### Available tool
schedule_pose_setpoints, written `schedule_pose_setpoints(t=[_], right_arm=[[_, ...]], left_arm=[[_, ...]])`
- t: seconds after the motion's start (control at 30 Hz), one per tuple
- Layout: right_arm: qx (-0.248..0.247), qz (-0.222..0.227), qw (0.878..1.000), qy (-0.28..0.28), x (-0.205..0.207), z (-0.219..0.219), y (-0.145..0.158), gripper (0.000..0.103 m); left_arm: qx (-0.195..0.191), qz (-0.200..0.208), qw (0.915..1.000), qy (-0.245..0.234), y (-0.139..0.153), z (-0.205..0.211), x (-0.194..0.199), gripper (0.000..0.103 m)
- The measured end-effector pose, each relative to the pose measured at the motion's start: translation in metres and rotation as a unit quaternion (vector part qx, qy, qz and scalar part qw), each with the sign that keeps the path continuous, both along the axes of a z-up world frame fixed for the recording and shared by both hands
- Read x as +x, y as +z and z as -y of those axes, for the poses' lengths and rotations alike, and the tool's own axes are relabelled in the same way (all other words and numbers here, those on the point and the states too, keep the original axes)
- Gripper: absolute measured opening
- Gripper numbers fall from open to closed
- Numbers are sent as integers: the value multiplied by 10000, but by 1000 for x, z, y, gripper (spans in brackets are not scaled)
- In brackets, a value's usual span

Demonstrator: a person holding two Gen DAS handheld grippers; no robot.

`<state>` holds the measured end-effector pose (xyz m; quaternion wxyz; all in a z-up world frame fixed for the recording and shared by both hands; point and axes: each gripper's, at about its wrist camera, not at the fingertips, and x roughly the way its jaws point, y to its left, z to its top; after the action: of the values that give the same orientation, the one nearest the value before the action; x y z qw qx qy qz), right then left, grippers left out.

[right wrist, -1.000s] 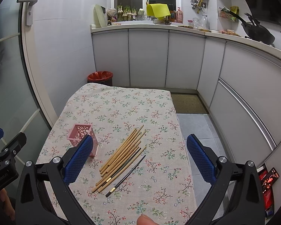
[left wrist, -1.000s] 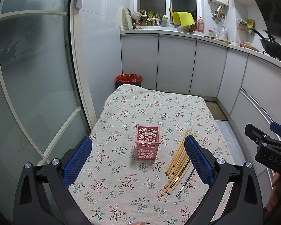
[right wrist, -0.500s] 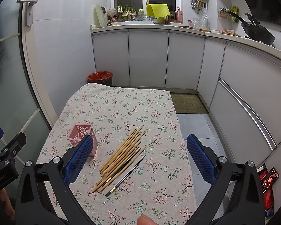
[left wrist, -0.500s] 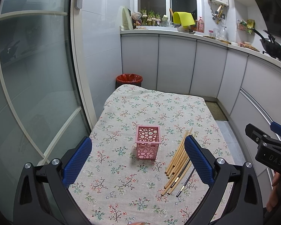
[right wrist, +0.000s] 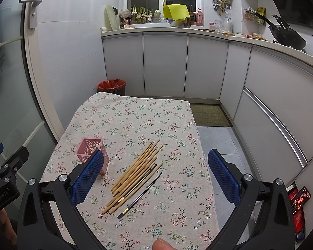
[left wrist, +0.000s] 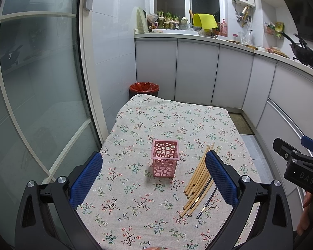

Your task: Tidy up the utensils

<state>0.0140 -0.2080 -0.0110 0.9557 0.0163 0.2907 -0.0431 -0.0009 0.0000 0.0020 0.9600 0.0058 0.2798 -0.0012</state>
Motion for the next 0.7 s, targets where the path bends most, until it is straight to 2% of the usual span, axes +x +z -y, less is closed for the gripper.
schedule_pose_setpoints(t=[0.7], right_arm=[[2, 0, 10000, -7, 1, -1, 0, 96]], left_arm=[[0, 3, 10000, 16, 4, -2, 3, 96]])
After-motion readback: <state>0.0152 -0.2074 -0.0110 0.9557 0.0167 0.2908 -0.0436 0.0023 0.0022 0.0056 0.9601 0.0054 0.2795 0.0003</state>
